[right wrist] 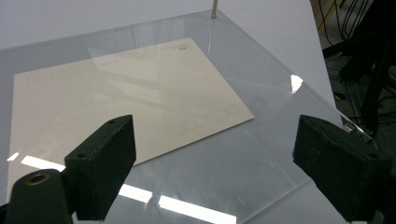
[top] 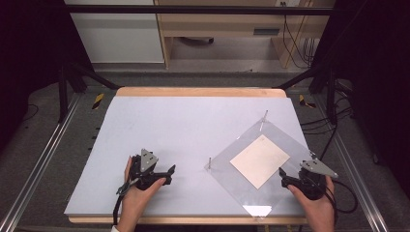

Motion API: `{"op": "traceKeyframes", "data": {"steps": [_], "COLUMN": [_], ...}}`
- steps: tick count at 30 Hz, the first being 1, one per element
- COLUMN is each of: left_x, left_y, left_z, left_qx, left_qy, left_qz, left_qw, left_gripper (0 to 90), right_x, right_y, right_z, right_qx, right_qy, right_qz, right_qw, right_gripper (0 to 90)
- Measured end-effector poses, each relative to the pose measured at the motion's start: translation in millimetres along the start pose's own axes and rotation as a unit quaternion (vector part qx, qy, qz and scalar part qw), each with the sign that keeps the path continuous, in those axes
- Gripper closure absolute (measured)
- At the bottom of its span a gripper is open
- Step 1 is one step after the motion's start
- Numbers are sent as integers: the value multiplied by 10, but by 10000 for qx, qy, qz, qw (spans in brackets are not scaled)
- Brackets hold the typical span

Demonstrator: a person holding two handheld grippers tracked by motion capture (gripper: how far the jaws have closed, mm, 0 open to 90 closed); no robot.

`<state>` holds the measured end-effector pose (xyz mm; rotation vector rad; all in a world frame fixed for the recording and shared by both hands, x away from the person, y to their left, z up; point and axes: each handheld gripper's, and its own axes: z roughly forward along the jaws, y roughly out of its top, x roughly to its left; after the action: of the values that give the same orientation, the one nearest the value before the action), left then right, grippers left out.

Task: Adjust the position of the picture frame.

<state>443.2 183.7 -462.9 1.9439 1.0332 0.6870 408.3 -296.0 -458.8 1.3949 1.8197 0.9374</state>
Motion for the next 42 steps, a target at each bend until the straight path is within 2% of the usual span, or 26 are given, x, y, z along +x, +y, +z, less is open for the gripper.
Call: {"op": "traceKeyframes", "data": {"steps": [6,9,12,13,14,15,17,18,19,20,22,26,31,39,42], "left_x": [-95,-164,-228,-265,-352,-352,-464,-464,-538,-538,-640,-784,-910,-1005,-1030], "left_y": [52,77,105,125,170,170,245,245,297,297,353,408,436,404,389], "left_z": [15,27,22,20,25,25,62,62,104,104,160,311,472,658,688], "left_qx": [60,75,52,39,-9,-9,-69,-69,-54,-54,-85,-101,-44,266,295], "left_qy": [-135,-247,-298,-332,-433,-433,-514,-514,-587,-587,-646,-736,-832,-973,-1020], "left_qz": [42,-10,53,83,127,127,198,198,255,255,322,335,329,286,264], "left_qw": [9999,9997,9995,9994,9990,9990,9985,9985,9979,9979,9974,9967,9960,9945,9940], "left_gripper": [74,95,137,137,184,193,204,205,205,205,208,285,405,550,609], "right_x": [10,12,13,16,15,17,18,22,25,25,36,57,58,18,10], "right_y": [54,77,94,109,147,169,211,232,252,252,302,353,381,484,533], "right_z": [-16,-38,-39,-39,-44,-50,-53,-52,-53,-53,-63,-59,-50,1,46], "right_qx": [40,70,135,167,172,159,183,196,225,225,264,282,341,409,431], "right_qy": [28,25,68,68,85,84,130,132,119,119,173,248,286,327,333], "right_qz": [-105,-201,-248,-270,-349,-363,-435,-453,-491,-491,-532,-650,-658,-740,-777], "right_qw": [9999,9998,9996,9995,9992,9992,9988,9987,9985,9985,9981,9972,9968,9959,9955], "right_gripper": [187,231,255,264,298,308,327,340,356,356,382,389,390,401,403]}}
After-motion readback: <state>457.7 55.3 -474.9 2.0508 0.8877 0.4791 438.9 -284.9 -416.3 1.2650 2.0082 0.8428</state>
